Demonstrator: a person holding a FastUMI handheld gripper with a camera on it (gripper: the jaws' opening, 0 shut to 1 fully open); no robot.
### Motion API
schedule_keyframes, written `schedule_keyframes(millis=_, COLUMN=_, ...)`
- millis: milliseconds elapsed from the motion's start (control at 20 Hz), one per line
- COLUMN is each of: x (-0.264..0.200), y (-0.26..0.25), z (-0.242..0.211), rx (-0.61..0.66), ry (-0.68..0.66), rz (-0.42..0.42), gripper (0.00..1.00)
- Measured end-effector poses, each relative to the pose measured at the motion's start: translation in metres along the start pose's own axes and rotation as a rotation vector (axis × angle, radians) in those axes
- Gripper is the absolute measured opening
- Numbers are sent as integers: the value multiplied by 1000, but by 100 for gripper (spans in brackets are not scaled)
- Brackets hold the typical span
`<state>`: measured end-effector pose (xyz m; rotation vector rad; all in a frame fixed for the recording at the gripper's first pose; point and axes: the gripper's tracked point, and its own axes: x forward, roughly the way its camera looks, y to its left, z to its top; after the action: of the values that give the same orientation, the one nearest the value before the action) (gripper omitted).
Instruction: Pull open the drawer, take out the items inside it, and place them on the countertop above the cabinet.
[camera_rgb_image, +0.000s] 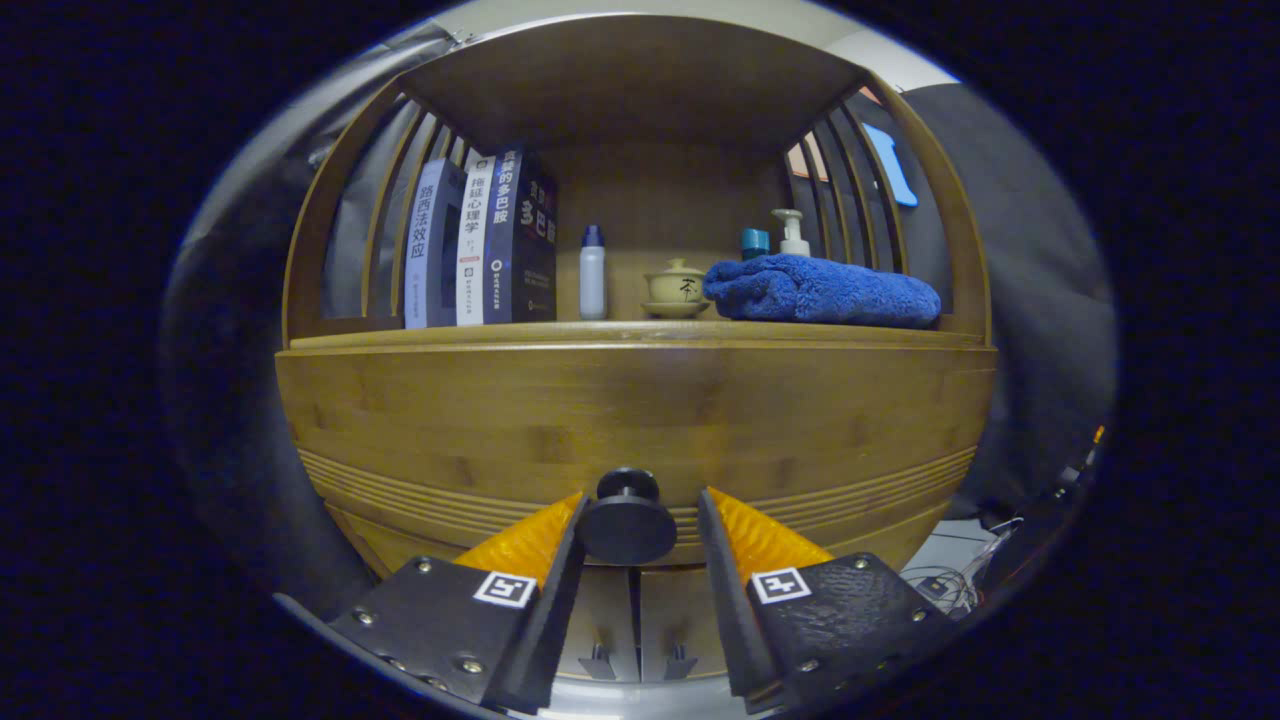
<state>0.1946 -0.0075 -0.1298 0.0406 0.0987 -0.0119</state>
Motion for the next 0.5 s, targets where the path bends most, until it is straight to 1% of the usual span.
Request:
schedule_keyframes(millis=50, x=0, y=6, z=-2, rx=-1, ry=-6, rz=13, gripper=56)
schedule_keyframes(millis=100, x=-1, y=3, z=-2, rx=-12, ry=5, rz=5, gripper=48)
schedule_keyframes(millis=150, x=-1, y=4, z=-2, rx=7, ry=15, rz=8, gripper=40)
schedule_keyframes(millis=300, x=-4, y=6, z=-6, rx=-12, ry=78, rz=16, gripper=34)
schedule_keyframes(millis=350, x=0, y=7, z=-6, rx=-4, ry=82, rz=15, gripper=34)
schedule_keyframes(millis=400, x=-8, y=6, z=-6, rx=6, ry=84, rz=14, gripper=27)
schedule_keyframes(millis=500, x=-20, y=7, z=-6, rx=18, ry=72, rz=7, gripper=27)
